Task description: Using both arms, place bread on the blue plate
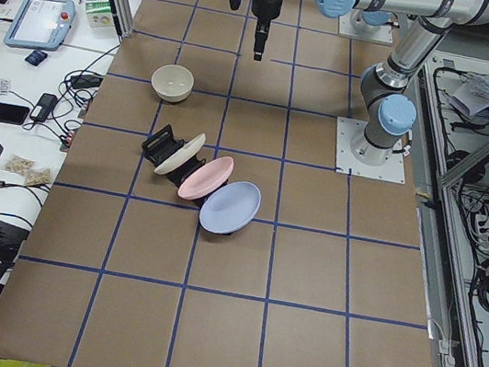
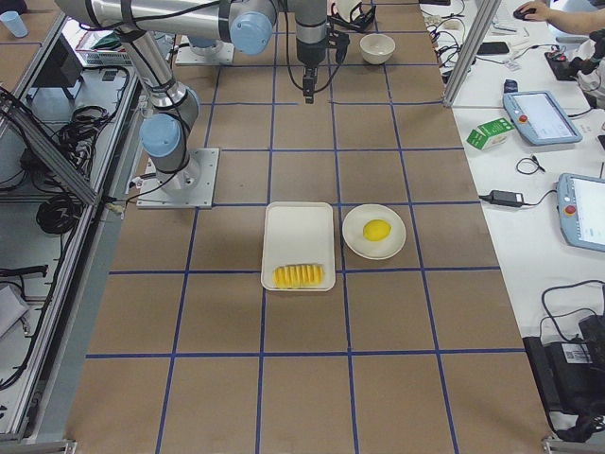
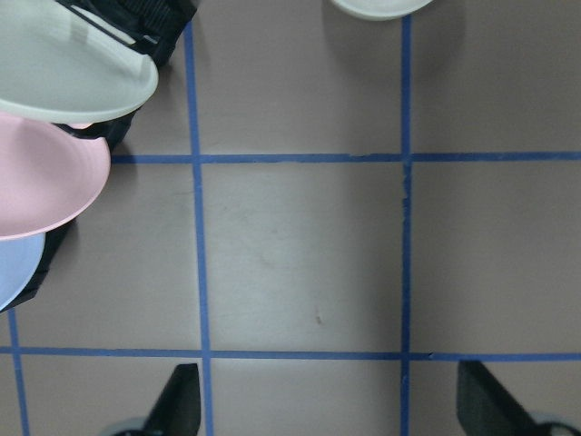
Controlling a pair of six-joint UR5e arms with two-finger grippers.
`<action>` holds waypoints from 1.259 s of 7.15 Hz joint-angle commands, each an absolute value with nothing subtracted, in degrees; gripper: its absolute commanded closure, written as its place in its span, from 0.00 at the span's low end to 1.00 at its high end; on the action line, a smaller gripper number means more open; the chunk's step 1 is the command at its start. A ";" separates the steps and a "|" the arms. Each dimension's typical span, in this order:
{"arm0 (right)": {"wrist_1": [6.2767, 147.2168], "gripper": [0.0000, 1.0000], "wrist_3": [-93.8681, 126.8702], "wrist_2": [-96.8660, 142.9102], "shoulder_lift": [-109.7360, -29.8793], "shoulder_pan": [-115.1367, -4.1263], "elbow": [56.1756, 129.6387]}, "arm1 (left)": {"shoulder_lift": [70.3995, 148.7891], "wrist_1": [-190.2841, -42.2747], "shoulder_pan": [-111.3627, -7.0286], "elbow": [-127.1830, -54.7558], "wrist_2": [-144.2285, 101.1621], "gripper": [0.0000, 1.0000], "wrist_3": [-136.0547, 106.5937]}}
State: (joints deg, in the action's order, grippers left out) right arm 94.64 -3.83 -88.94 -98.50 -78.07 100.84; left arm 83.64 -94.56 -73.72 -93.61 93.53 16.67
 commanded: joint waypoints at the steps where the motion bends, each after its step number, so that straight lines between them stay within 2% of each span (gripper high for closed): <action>1: 94.92 0.00 -16.65 -89.30 -97.83 -68.60 101.07 | 83.84 -97.47 -61.24 -93.95 93.78 0.00 19.95; 3: 95.45 0.00 -26.57 -90.17 -94.68 -59.81 101.07 | 87.34 -94.25 -51.11 -94.30 93.17 0.00 19.43; 4: 95.71 0.00 -28.28 -89.91 -92.48 -54.81 100.99 | 89.54 -83.95 -48.45 -94.57 93.77 0.00 19.86; 5: 95.63 0.00 -33.26 -90.00 -91.42 -50.84 101.33 | 92.26 -80.80 -43.99 -95.35 93.61 0.00 19.08; 7: 103.40 0.00 -42.92 -90.17 -87.99 -44.85 103.87 | 97.71 -78.42 -33.44 -97.55 93.60 0.00 18.63; 9: 110.97 0.00 -52.69 -91.31 -82.56 -39.48 105.55 | 102.19 -68.15 -32.61 -100.44 97.35 0.00 16.80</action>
State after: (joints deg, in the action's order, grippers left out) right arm 106.11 -46.64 -90.38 -86.06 -42.71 104.60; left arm 99.30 -73.29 -33.75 -98.60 94.62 18.11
